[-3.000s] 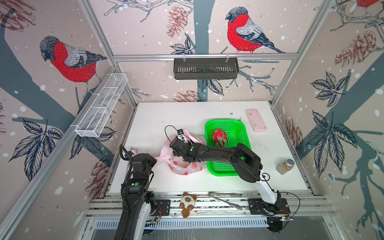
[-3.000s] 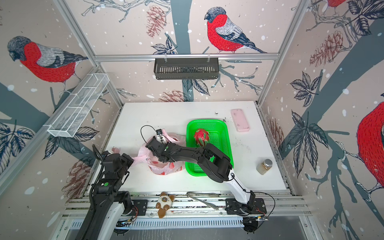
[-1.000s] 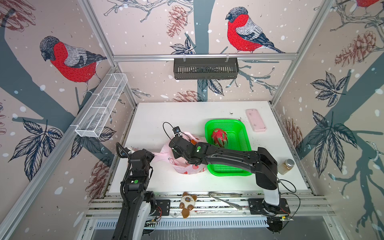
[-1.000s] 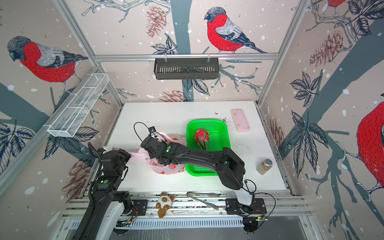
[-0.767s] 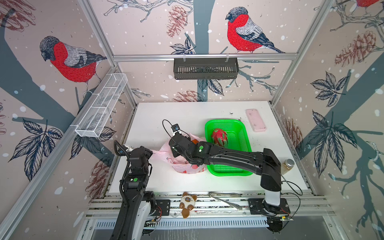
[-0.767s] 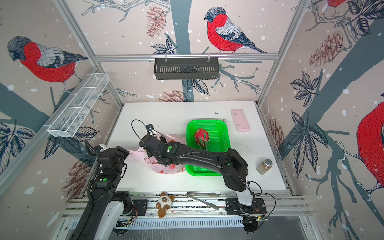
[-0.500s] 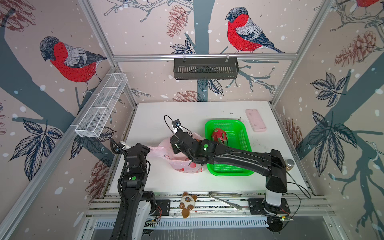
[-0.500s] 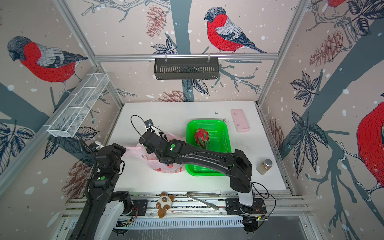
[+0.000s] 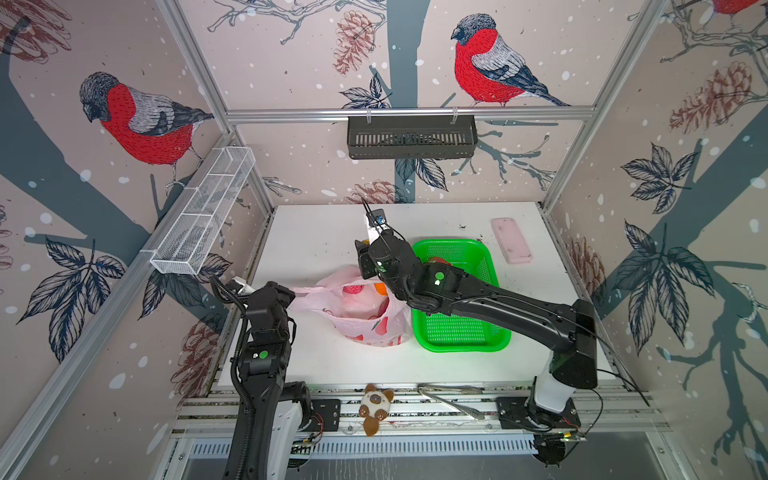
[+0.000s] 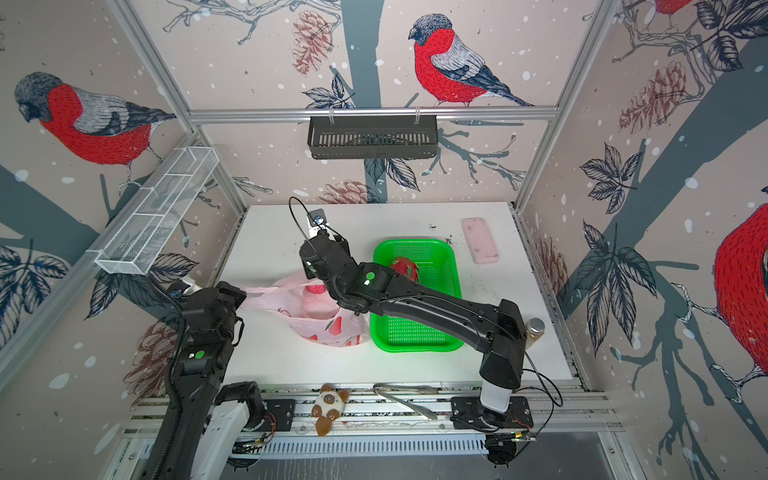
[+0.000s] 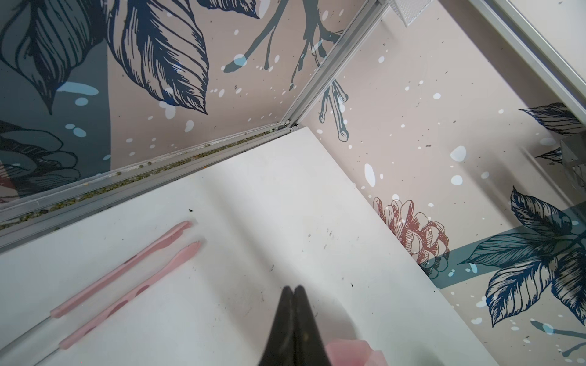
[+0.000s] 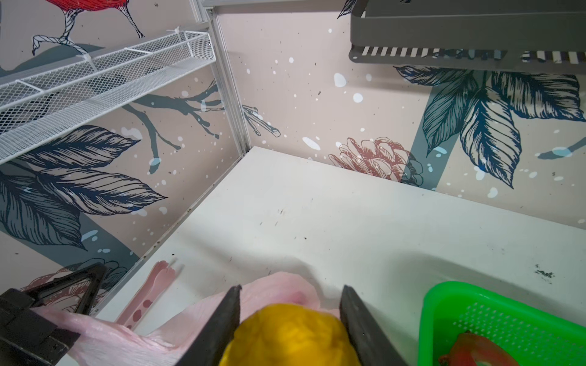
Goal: Untie the knot of the plastic bag and take out the fruit
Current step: 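Lift the yellow lemon up out of the bag with the right gripper, then carry the lemon over the green basket and lower it in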
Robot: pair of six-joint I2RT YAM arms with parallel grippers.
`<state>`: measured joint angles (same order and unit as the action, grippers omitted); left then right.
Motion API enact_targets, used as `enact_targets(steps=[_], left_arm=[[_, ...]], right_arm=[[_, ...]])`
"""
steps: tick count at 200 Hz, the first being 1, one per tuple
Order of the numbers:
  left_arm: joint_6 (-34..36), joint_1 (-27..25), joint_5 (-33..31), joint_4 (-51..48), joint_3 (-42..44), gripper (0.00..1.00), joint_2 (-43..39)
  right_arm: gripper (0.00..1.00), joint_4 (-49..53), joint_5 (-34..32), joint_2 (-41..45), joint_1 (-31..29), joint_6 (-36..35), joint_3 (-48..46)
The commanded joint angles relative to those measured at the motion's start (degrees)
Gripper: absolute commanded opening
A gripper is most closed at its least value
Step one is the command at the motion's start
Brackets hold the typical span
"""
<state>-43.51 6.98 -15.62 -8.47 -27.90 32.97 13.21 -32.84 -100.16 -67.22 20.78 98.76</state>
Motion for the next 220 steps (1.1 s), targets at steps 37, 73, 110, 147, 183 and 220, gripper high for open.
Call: enact_targets(steps=[37,73,110,147,183,220], left_arm=[[0.66,0.49,1.02,-0.73,-1.63,0.00,-0.97],[1.67,0.49,2.36,-2.03,-3.32,0.00,-1.25],[2.76,0.49,4.57,-1.99,-4.94,0.00,0.21],[4.04,0.49,6.51,-1.64,-5.82,0.00,2.57],[5.19,0.49,8.40,-1.48,-6.79,0.00,4.47],[5.91,0.49,9.90,-1.54,-7.31,0.00,6.04]], right_arm=[[0.26,-3.30,-0.17,2.02,2.47,-2.03,-0.18],[0.26,-2.84,-2.17,4.78,5.59,-1.17,-4.13],[0.25,-1.83,-4.36,9.55,9.31,1.80,-11.94],[0.25,0.15,-6.35,15.75,13.33,7.48,-23.42],[0.25,1.41,-5.74,20.45,17.23,14.56,-35.29],[0.25,1.77,-4.06,22.19,20.72,18.69,-43.57]])
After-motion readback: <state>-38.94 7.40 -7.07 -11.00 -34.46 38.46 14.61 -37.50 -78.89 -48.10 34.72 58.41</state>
